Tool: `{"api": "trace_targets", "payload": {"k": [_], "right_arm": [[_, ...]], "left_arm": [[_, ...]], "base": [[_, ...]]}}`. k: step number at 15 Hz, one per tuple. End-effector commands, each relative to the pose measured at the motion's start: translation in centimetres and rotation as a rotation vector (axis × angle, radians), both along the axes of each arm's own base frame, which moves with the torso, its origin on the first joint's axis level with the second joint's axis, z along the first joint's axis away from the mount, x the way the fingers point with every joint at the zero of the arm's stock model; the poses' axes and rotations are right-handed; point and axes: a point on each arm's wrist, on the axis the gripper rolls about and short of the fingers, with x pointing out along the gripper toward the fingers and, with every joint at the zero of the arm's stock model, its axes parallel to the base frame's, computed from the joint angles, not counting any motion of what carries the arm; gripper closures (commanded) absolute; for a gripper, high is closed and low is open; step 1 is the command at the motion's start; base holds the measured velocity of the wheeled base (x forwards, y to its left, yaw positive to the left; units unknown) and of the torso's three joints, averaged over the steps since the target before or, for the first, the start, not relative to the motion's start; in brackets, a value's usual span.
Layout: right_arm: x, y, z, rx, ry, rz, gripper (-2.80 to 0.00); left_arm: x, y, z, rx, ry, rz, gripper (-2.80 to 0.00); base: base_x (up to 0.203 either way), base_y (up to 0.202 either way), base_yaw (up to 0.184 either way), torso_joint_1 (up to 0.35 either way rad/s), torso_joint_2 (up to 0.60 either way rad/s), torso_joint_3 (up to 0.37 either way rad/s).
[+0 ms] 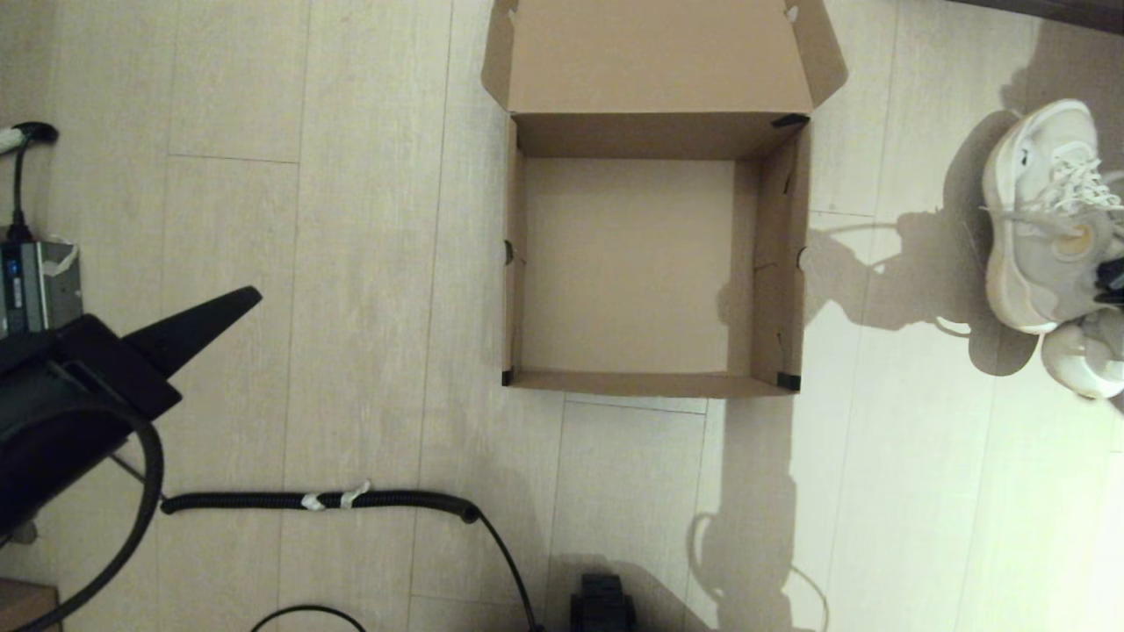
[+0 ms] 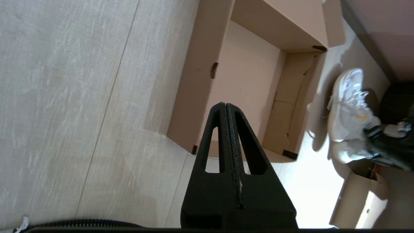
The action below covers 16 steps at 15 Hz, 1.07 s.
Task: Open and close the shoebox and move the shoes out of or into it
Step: Put the shoes into the shoe box
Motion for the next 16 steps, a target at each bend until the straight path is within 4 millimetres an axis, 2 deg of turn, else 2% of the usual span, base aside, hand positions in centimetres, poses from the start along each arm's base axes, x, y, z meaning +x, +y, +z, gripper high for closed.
{"api": "trace_targets", "payload": {"k": [1, 5, 7, 9, 11, 13, 16], "right_arm": [[-4.3, 2.2, 4.5, -0.022, -0.039, 0.010, 0.00], [-11.1, 5.7, 9.4, -0.009, -0.015, 0.082, 0.00], [-14.8, 8.6, 12.0, 0.013, -0.004, 0.196, 0.00], [-17.1, 10.8, 13.2, 0.039, -0.002, 0.324, 0.00], [-17.7, 12.6, 13.2, 0.062, 0.018, 0.424, 0.00], [-17.4, 13.8, 12.6, 0.095, 0.051, 0.513, 0.00], [-15.2, 15.2, 10.8, 0.093, 0.113, 0.573, 0.00]], "left_arm": [[-1.0, 0.2, 0.1, -0.007, -0.023, 0.000, 0.00], [-2.3, 0.5, -0.3, -0.004, -0.009, 0.004, 0.00], [-2.3, 0.5, -0.5, -0.003, -0.003, 0.003, 0.00], [-2.2, 0.5, -0.6, -0.002, 0.001, 0.003, 0.00], [-2.1, 0.5, -0.7, -0.001, 0.007, 0.002, 0.00], [-2.0, 0.4, -0.8, 0.001, 0.016, -0.001, 0.00], [-1.8, 0.4, -1.0, -0.002, 0.028, -0.002, 0.00]], "base": [[0.000, 0.000, 0.000, 0.000, 0.00, 0.000], [0.000, 0.000, 0.000, 0.000, 0.00, 0.000], [0.000, 0.000, 0.000, 0.000, 0.00, 0.000], [0.000, 0.000, 0.000, 0.000, 0.00, 0.000], [0.000, 0.000, 0.000, 0.000, 0.00, 0.000], [0.000, 0.000, 0.000, 0.000, 0.00, 0.000], [0.000, 0.000, 0.000, 0.000, 0.00, 0.000]]}}
